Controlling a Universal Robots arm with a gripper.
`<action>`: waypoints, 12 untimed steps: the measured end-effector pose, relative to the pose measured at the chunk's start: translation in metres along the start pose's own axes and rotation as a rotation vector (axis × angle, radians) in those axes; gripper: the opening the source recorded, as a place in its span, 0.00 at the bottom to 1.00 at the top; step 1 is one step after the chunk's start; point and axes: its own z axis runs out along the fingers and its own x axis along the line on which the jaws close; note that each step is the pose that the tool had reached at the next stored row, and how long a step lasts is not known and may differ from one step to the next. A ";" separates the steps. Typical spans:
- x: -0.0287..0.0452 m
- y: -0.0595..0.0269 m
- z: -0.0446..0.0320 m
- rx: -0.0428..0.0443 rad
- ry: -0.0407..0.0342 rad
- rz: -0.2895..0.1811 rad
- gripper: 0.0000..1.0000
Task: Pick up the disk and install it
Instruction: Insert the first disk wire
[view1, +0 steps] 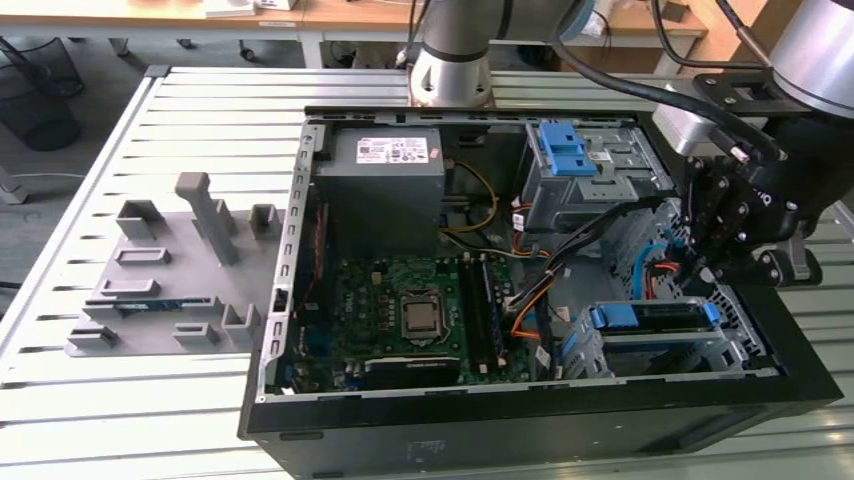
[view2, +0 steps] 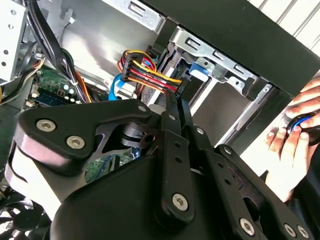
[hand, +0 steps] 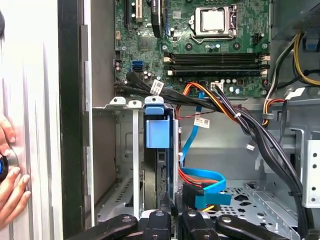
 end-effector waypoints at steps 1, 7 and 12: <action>0.0004 0.0002 0.0008 0.0001 -0.0008 0.000 0.16; 0.0021 0.0028 0.0058 0.0031 -0.0052 -0.005 0.16; 0.0031 0.0071 0.0084 0.0111 -0.0151 -0.014 0.16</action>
